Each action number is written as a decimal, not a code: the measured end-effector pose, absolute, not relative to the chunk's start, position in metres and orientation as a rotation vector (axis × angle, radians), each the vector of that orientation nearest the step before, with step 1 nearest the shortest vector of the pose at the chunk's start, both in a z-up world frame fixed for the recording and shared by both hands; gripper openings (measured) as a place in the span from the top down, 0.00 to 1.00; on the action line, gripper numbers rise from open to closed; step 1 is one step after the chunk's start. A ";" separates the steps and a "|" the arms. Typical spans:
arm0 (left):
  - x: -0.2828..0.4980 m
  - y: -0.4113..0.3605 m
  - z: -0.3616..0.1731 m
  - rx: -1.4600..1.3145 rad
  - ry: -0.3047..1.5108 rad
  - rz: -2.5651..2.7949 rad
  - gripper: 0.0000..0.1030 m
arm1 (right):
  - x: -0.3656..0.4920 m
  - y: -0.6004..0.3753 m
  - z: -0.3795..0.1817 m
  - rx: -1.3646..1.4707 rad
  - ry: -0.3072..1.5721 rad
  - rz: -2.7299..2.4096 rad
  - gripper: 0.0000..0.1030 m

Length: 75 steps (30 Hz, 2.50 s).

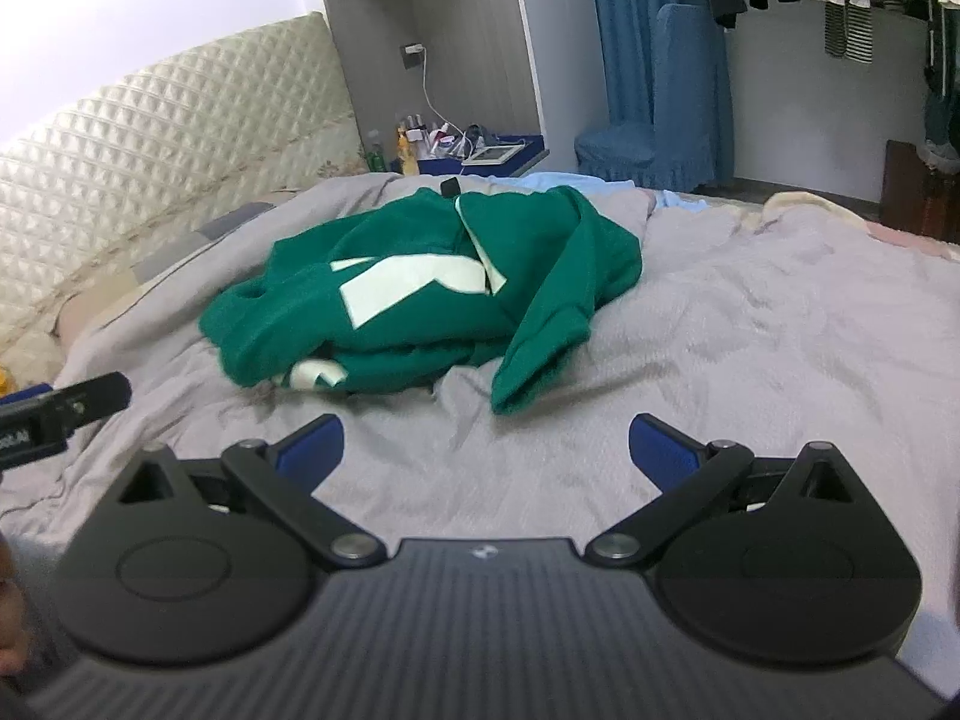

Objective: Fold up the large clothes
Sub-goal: 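Lower both grippers onto the green sweatshirt and close on its fabric, then lift the sweatshirt with the left gripper while the right gripper lifts its white-striped edge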

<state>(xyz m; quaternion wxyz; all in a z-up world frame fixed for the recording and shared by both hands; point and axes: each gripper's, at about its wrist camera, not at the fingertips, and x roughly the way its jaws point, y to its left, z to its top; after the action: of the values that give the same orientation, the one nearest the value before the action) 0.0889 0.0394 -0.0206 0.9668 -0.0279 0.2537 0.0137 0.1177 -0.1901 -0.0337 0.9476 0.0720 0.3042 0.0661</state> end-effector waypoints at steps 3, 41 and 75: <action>0.124 0.042 -0.023 -0.071 0.510 0.020 0.00 | 0.148 -0.189 -0.034 0.165 0.640 0.150 0.00; 0.317 0.115 -0.171 -0.393 0.496 -0.138 0.47 | 0.346 -0.215 -0.147 0.176 0.763 0.070 0.74; 0.165 -0.103 -0.170 -0.341 0.617 -0.958 0.96 | 0.351 -0.357 -0.125 0.171 0.618 -0.377 0.87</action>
<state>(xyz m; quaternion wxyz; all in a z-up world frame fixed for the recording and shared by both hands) 0.1651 -0.1026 -0.1695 0.8283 -0.1607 0.2905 -0.4514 0.3514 -0.3572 -0.1253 0.9316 0.0833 0.3021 -0.1843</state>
